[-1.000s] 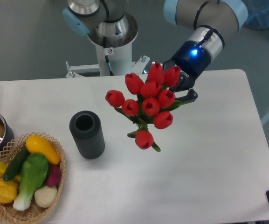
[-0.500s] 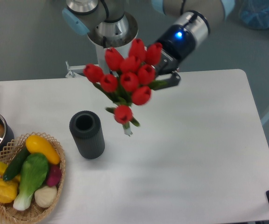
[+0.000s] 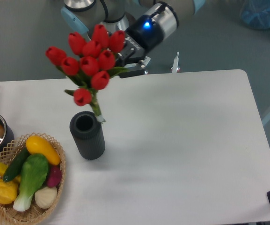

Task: Insert the flowers into the vase
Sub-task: 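Lower the tulip stems down into the black vase opening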

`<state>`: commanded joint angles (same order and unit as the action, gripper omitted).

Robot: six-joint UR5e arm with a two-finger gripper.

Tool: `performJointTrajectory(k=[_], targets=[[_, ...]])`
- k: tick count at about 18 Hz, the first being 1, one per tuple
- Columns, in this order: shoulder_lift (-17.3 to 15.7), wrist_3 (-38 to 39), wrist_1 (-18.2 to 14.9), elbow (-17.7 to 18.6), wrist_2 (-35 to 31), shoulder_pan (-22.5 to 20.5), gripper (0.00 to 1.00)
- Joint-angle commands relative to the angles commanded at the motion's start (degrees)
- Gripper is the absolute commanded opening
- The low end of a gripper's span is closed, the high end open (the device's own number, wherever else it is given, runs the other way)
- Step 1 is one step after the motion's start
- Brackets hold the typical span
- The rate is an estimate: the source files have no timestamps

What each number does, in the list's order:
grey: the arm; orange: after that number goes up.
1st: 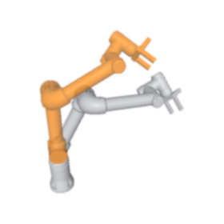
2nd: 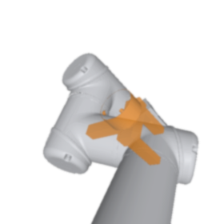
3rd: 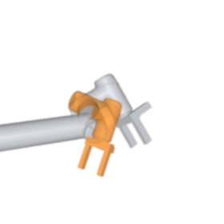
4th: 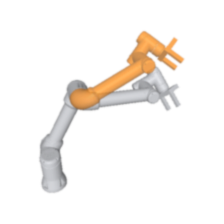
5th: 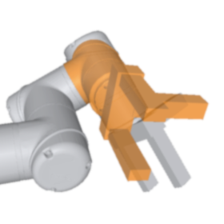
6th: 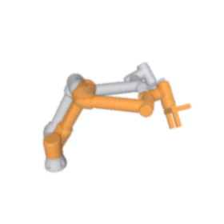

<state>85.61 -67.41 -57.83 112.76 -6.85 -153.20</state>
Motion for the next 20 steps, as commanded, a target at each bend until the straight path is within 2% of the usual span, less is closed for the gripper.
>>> performJointTrajectory(k=[6,14,20], targets=[[0.09,-0.53,0.09,3.25,-0.09,1.76,0.00],[2.28,-2.63,0.44,2.64,-0.09,1.85,0.00],[3.34,-4.13,0.35,3.86,-1.40,1.85,0.00]])
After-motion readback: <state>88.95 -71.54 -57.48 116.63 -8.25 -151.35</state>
